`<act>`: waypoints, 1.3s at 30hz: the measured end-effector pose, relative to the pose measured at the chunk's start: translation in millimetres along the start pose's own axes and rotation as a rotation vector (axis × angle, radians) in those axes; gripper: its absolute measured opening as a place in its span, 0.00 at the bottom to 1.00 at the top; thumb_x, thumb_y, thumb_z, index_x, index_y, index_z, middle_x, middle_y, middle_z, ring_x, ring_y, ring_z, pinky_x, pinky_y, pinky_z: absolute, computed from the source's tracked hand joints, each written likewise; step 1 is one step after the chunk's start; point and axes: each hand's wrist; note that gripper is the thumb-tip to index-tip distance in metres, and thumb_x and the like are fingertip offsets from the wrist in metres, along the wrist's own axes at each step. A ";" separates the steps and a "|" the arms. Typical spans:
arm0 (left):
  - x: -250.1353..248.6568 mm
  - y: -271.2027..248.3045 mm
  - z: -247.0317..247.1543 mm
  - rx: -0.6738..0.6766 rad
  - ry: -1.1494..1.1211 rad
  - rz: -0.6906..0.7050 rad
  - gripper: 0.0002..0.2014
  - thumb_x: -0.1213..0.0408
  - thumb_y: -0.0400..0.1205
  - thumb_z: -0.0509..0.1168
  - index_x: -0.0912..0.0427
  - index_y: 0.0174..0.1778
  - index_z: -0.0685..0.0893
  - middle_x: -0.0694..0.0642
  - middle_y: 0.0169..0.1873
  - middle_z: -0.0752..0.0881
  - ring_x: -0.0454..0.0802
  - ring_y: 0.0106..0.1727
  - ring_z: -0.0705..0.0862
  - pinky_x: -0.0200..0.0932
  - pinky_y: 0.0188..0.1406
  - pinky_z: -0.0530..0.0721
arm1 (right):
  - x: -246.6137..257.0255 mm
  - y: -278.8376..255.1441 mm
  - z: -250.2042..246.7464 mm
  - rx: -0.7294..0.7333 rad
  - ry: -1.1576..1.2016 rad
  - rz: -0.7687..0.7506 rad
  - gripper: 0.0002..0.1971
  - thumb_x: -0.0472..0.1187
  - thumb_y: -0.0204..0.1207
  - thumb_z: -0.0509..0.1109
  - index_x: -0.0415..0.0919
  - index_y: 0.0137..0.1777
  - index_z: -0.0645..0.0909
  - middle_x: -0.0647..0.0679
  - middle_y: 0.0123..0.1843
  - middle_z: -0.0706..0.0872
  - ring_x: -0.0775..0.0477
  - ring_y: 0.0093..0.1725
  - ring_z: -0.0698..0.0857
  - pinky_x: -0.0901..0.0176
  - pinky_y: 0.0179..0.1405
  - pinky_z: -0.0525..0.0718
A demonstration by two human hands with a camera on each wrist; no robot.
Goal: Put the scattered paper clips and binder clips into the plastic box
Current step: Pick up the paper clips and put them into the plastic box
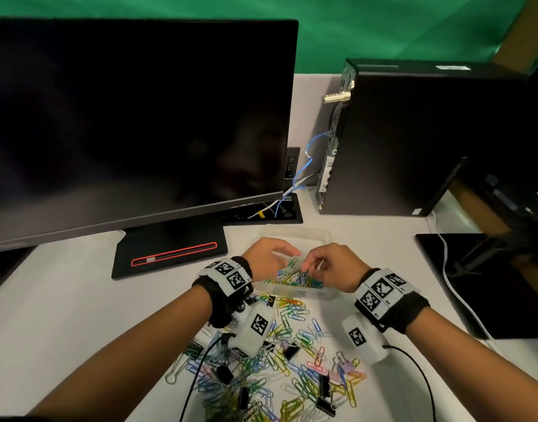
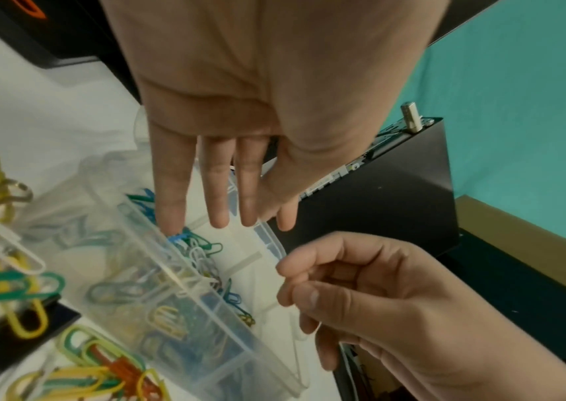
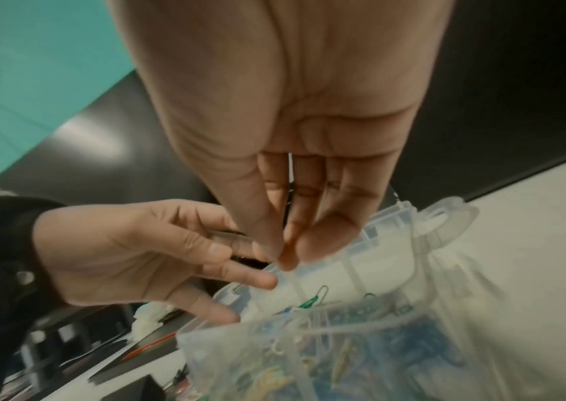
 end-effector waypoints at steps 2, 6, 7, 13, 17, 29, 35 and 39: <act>-5.1 -12.5 -2.2 0.006 -0.027 0.056 0.14 0.80 0.79 0.61 0.65 0.58 0.84 0.52 0.47 0.83 0.38 0.38 0.80 0.24 0.31 0.81 | 2.8 -9.4 1.1 0.020 -0.039 -0.039 0.09 0.31 0.71 0.70 0.44 0.43 0.88 0.62 0.32 0.82 0.66 0.26 0.79 0.82 0.30 0.73; -2.7 -43.5 -3.6 0.080 0.276 0.080 0.10 0.70 0.79 0.65 0.56 0.53 0.86 0.50 0.45 0.85 0.38 0.38 0.80 0.24 0.37 0.77 | 6.0 -31.0 9.2 0.188 -0.201 -0.094 0.08 0.35 0.70 0.74 0.47 0.47 0.88 0.60 0.36 0.85 0.67 0.31 0.79 0.78 0.36 0.73; -0.5 -51.4 -3.0 0.126 0.375 0.081 0.11 0.69 0.79 0.65 0.55 0.54 0.86 0.51 0.48 0.86 0.41 0.41 0.81 0.28 0.42 0.78 | 6.0 -36.5 12.3 0.224 -0.264 -0.100 0.09 0.37 0.71 0.74 0.47 0.49 0.87 0.58 0.41 0.86 0.66 0.33 0.78 0.77 0.37 0.73; 11.9 -87.9 3.3 0.329 0.744 0.042 0.30 0.51 0.74 0.72 0.51 0.72 0.73 0.53 0.64 0.75 0.47 0.56 0.76 0.36 0.53 0.72 | -1.1 -56.2 33.8 0.319 -0.533 -0.083 0.35 0.42 0.72 0.73 0.47 0.78 0.64 0.49 0.74 0.72 0.50 0.68 0.74 0.64 0.68 0.72; 21.8 -101.2 18.4 0.356 0.826 0.019 0.43 0.45 0.70 0.74 0.52 0.78 0.63 0.54 0.72 0.68 0.50 0.65 0.72 0.38 0.64 0.71 | -8.2 -55.8 49.6 0.315 -0.555 -0.118 0.41 0.32 0.70 0.69 0.44 0.82 0.54 0.46 0.80 0.62 0.44 0.79 0.63 0.55 0.79 0.63; 27.5 -111.3 43.0 0.287 0.812 0.008 0.35 0.47 0.68 0.76 0.54 0.67 0.71 0.57 0.61 0.74 0.51 0.54 0.75 0.44 0.54 0.76 | -14.3 -77.7 61.1 0.245 -0.369 -0.104 0.29 0.52 0.65 0.78 0.53 0.67 0.76 0.50 0.64 0.78 0.50 0.59 0.80 0.53 0.63 0.80; 23.8 -111.4 48.8 0.219 0.782 0.021 0.24 0.55 0.74 0.73 0.57 0.65 0.76 0.58 0.60 0.79 0.53 0.56 0.78 0.40 0.51 0.74 | -0.1 -84.1 70.2 0.218 -0.475 -0.068 0.41 0.58 0.57 0.82 0.50 0.70 0.71 0.51 0.57 0.73 0.49 0.57 0.77 0.56 0.61 0.78; 24.8 -112.8 49.7 0.176 0.762 0.017 0.19 0.60 0.76 0.71 0.57 0.63 0.78 0.58 0.60 0.81 0.56 0.56 0.80 0.38 0.47 0.73 | 11.4 -82.5 73.0 0.212 -0.432 -0.082 0.28 0.51 0.61 0.82 0.46 0.61 0.78 0.51 0.51 0.77 0.51 0.47 0.77 0.66 0.39 0.74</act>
Point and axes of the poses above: each hand's wrist, its own y-axis towards the middle knuckle, its own z-axis out of the palm, x = y × z
